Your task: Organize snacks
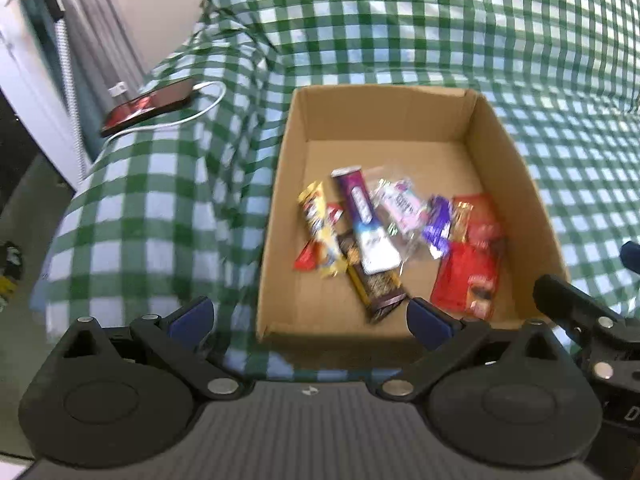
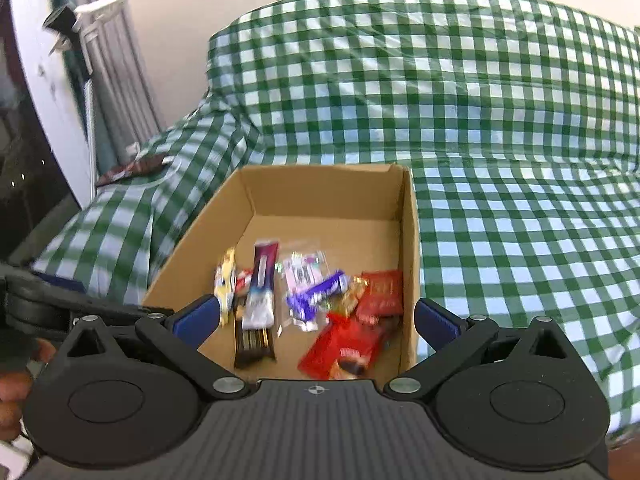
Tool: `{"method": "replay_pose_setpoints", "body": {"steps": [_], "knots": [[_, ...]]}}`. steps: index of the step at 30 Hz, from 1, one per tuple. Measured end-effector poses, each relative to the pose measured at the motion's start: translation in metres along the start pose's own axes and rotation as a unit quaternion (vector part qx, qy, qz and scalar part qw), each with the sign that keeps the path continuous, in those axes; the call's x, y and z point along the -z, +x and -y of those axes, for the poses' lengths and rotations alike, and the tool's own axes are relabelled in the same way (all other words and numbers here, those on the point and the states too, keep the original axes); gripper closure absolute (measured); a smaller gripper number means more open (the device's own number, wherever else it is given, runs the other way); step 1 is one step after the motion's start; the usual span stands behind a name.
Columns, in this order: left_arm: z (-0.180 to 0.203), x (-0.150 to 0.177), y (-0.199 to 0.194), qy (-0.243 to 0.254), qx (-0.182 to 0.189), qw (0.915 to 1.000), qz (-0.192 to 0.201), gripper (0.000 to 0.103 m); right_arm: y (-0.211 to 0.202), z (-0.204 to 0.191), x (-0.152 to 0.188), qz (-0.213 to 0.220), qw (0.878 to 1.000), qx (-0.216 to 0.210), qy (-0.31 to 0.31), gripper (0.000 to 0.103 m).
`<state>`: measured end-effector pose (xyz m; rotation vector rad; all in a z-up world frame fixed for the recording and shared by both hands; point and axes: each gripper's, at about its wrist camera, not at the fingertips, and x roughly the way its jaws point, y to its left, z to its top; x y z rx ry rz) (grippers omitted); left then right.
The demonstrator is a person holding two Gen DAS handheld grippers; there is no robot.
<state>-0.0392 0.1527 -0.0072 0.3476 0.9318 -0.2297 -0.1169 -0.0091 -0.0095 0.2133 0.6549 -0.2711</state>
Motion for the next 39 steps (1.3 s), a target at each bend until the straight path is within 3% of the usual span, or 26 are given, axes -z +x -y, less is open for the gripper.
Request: {"method": "replay_pose_setpoints", "body": {"steps": [3,8,11,20,25,33,39], "knots": [[0.001,0.019,-0.013,0.011,-0.013,0.9998,0.003,0.000,-0.017,-0.006,0.011,0.013,1.000,0.007,-0.015,0.000],[0.003,0.045,-0.035,0.008,-0.045,0.9978,0.047,0.000,-0.038,-0.007,0.023,0.036,0.998,0.035,-0.041,0.000],[0.000,0.054,-0.041,-0.005,-0.010,0.9992,0.038,0.000,-0.043,-0.007,0.028,0.025,0.998,0.037,-0.037,0.000],[-0.004,0.069,-0.060,-0.020,0.010,0.9978,0.063,0.000,-0.061,-0.013,0.034,0.048,0.996,0.062,-0.047,0.000],[-0.001,0.072,-0.068,-0.010,-0.001,0.9969,0.078,0.000,-0.069,-0.021,0.035,0.070,0.992,0.079,-0.065,0.000],[-0.010,0.071,-0.067,-0.030,-0.008,0.9965,0.077,0.000,-0.087,-0.027,0.035,0.127,0.988,0.052,-0.072,0.000],[-0.015,0.069,-0.063,-0.039,-0.012,0.9964,0.074,0.000,-0.078,-0.030,0.036,0.105,0.990,0.060,-0.079,0.000]]}}
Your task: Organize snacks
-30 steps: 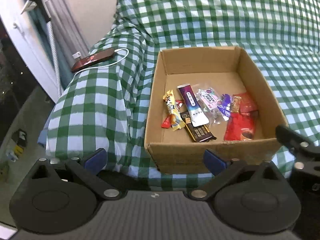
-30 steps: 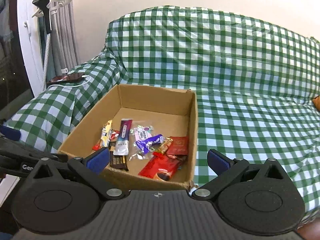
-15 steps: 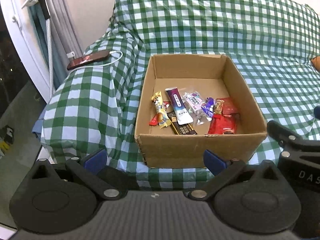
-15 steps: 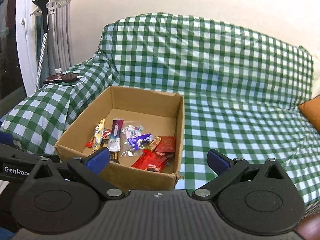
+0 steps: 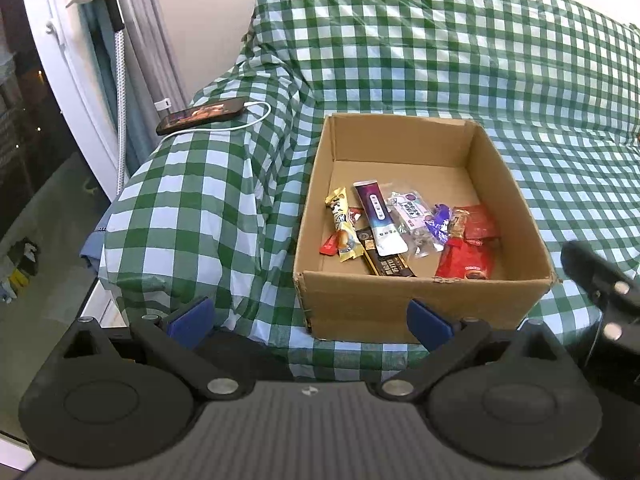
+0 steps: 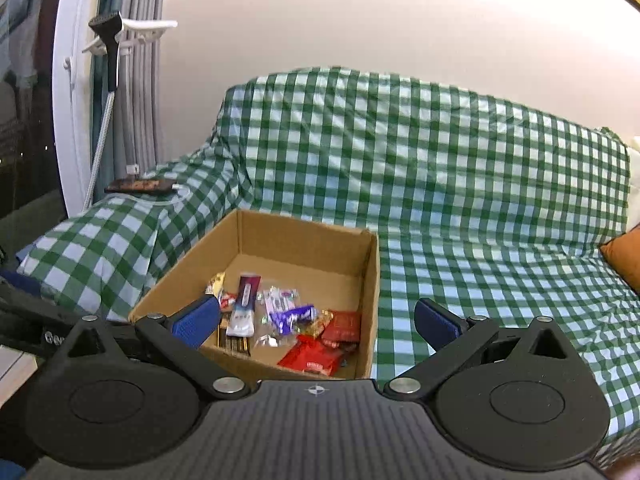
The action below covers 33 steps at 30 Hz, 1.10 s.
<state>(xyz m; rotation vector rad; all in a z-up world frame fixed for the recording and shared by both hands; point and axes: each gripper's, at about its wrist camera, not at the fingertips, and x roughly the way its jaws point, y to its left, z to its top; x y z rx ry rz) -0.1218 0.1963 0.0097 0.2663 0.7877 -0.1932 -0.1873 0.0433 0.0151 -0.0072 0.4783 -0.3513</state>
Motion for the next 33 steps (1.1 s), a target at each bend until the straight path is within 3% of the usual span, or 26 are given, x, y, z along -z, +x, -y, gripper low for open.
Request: {"method": "replay_pose_setpoints", "body": {"steps": [14,33], "knots": [[-0.001,-0.001,0.004,-0.004,0.008,0.9999,-0.008,0.000,0.014,-0.008,0.006,-0.058,0.998,0.003,-0.019,0.000],[0.002,-0.001,0.002,0.002,0.005,1.0000,-0.007,0.000,0.012,-0.006,0.006,-0.056,0.998,0.001,-0.015,0.000]]}}
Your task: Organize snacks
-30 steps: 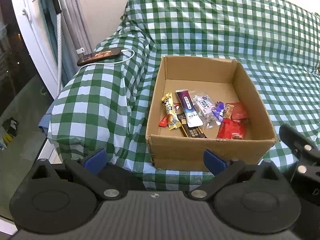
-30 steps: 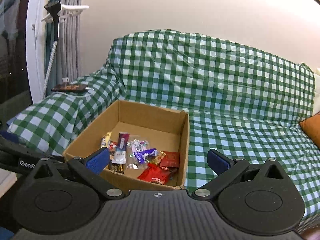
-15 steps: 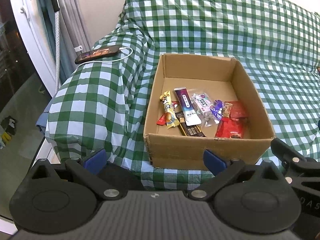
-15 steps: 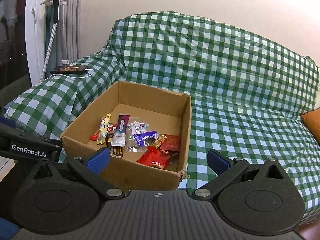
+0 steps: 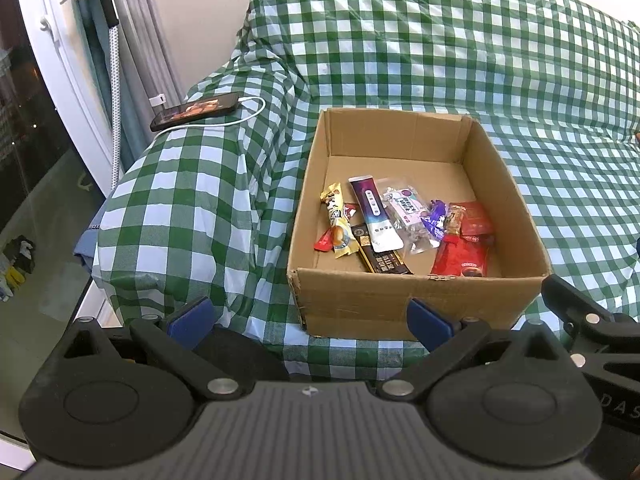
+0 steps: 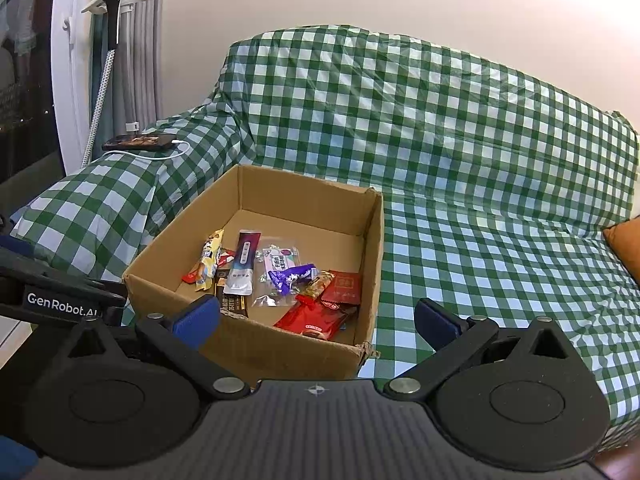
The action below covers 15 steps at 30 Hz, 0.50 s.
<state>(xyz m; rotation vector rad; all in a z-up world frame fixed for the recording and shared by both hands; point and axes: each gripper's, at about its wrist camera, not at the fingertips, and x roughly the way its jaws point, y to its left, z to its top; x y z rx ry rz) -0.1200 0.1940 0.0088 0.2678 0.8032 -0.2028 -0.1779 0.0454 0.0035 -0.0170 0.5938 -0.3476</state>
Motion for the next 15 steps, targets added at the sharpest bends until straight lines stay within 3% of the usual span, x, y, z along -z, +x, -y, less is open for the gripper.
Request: {"method": "replay_pose_setpoints", "body": {"steps": [15], "knots": [[-0.0035,-0.0013,0.0035,-0.001,-0.003,1.0000,-0.004,0.000,0.0013,-0.0047,-0.0002,-0.006,1.000,-0.003,0.003,0.000]]}}
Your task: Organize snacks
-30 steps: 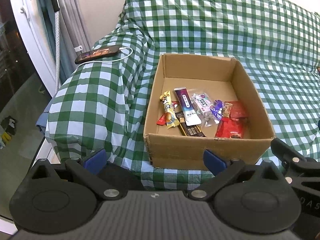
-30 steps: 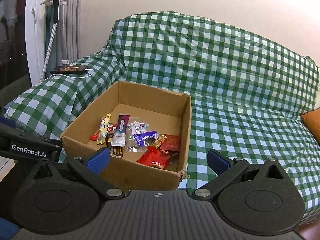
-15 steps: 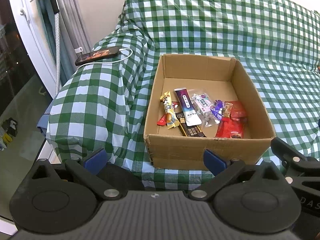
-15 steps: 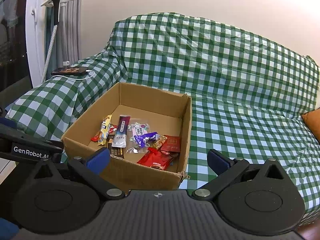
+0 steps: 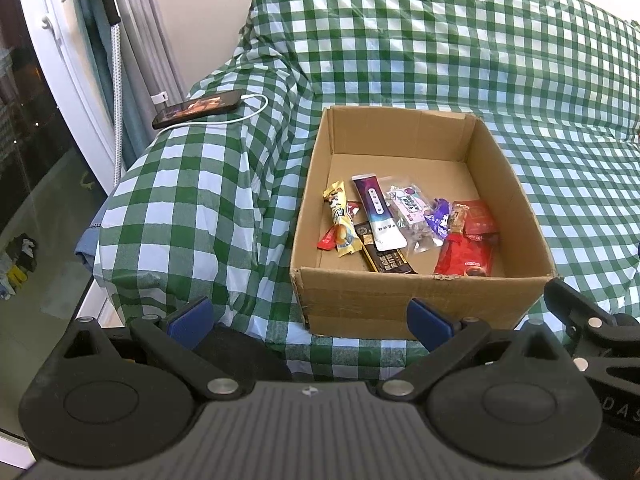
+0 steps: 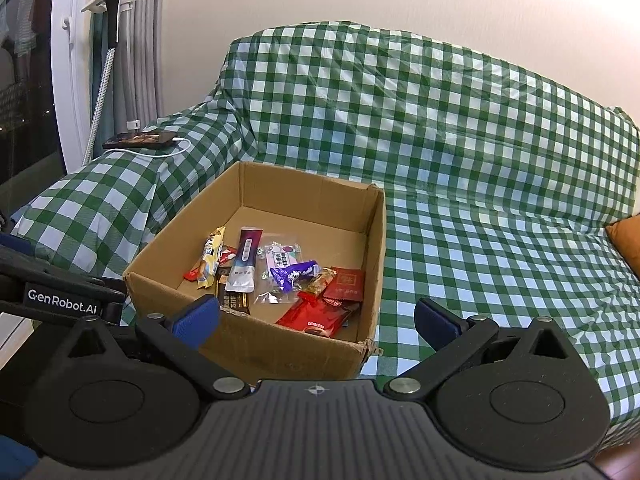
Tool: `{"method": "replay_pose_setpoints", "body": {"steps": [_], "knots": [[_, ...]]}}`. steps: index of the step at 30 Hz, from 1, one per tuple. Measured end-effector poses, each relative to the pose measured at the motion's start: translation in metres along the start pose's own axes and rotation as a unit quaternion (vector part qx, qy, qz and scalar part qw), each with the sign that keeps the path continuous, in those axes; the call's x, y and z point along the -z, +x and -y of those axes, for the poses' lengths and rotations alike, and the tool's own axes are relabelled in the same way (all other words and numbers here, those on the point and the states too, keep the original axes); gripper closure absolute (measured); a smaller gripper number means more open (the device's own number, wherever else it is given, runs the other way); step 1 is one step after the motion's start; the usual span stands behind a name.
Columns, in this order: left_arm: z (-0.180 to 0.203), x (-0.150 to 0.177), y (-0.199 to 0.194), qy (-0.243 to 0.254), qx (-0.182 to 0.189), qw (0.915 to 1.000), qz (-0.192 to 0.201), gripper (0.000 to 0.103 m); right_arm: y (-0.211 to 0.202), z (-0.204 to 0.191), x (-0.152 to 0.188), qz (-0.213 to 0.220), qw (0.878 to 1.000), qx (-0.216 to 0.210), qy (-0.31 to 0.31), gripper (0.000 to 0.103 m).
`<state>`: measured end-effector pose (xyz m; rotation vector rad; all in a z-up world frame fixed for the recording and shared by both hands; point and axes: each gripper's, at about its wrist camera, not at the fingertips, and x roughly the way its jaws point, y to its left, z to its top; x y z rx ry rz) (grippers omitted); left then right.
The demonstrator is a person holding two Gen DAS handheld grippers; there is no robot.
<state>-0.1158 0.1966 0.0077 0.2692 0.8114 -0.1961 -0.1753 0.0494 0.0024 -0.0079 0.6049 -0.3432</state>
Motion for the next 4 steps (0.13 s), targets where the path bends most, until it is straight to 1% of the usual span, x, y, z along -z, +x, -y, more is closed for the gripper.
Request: {"method": "replay_pose_setpoints", "body": {"steps": [4], "knots": [[-0.0002,0.0004,0.0014,-0.001,-0.003,1.0000,0.000,0.000,0.0032,-0.0002,0.0000,-0.004,1.000,-0.005,0.003,0.000]]}}
